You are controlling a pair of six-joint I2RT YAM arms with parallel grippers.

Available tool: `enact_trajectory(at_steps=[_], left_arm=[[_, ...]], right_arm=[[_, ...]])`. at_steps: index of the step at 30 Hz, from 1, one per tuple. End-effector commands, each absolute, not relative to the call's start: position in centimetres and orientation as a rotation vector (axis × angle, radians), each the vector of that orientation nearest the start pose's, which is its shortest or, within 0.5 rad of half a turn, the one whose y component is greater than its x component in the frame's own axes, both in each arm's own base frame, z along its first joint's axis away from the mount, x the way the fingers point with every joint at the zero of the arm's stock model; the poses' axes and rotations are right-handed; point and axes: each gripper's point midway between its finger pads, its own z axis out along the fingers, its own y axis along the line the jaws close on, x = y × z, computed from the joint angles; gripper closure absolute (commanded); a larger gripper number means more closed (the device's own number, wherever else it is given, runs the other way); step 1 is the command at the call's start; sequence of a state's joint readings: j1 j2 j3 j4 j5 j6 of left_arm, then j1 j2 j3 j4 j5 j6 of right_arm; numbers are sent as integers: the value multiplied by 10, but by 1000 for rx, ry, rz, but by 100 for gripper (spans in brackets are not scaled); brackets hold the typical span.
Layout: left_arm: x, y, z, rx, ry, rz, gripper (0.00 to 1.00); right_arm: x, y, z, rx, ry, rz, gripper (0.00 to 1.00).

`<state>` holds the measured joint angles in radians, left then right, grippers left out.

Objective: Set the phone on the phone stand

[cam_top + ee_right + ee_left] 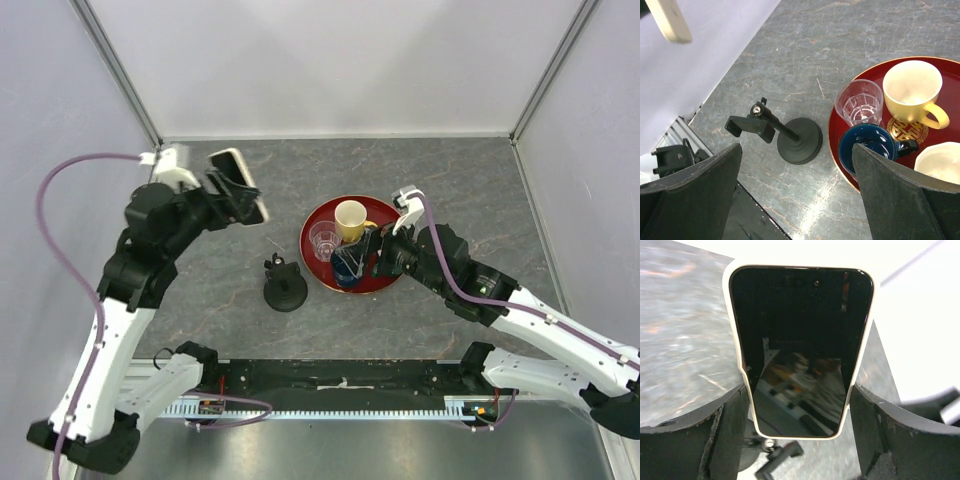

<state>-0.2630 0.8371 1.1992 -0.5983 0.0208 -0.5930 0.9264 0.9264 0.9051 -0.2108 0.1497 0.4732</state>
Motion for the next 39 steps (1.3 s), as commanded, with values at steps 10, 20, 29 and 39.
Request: enact_trajectory(at_steps=[10, 20, 29, 39], left_arm=[[207, -250, 357, 637, 1697, -733, 98], [192, -274, 323, 781, 1753, -607, 98], [184, -280, 327, 810, 1752, -633, 98], [169, -277, 330, 846, 1760, -685, 98]], right_arm=[[202, 240, 389, -74, 1651, 1012, 2], [194, 291, 378, -263, 1762, 1128, 18], [199, 305, 337, -329, 1866, 1080, 46], [194, 318, 344, -339, 1821, 1178, 79]])
